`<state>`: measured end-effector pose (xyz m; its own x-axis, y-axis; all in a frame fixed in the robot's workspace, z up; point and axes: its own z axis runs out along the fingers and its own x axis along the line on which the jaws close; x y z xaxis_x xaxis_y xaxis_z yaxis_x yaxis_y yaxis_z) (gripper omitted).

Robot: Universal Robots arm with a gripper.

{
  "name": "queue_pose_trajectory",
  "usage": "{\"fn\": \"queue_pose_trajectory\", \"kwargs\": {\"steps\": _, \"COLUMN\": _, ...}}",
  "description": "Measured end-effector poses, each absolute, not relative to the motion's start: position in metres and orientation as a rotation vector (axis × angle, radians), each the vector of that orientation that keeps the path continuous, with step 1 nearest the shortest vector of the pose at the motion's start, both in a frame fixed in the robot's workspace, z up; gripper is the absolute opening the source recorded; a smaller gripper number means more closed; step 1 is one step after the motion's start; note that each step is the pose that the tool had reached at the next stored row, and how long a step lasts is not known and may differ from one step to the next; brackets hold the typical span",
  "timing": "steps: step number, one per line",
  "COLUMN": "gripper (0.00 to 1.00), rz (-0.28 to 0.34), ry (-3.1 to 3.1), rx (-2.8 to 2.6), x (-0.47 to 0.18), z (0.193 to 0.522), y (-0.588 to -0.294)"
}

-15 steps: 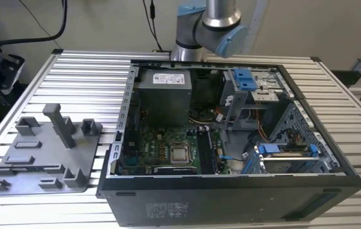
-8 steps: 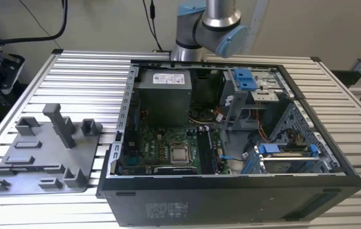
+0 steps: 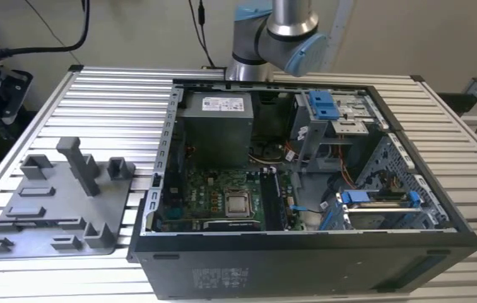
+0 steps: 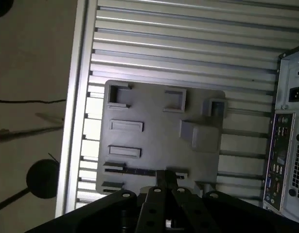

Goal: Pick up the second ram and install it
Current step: 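Pick up the second ram and move it above second insertion slot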

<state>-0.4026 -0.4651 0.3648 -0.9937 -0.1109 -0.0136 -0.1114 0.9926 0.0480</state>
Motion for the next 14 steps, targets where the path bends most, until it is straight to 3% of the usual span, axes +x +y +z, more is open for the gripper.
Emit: {"fn": "queue_pose_trajectory", "kwargs": {"steps": 14, "gripper": 0.11, "rz": 0.077, "ry": 3.074, "rx": -0.563, "x": -0.4027, "z": 0.3646, "y": -0.4651}}
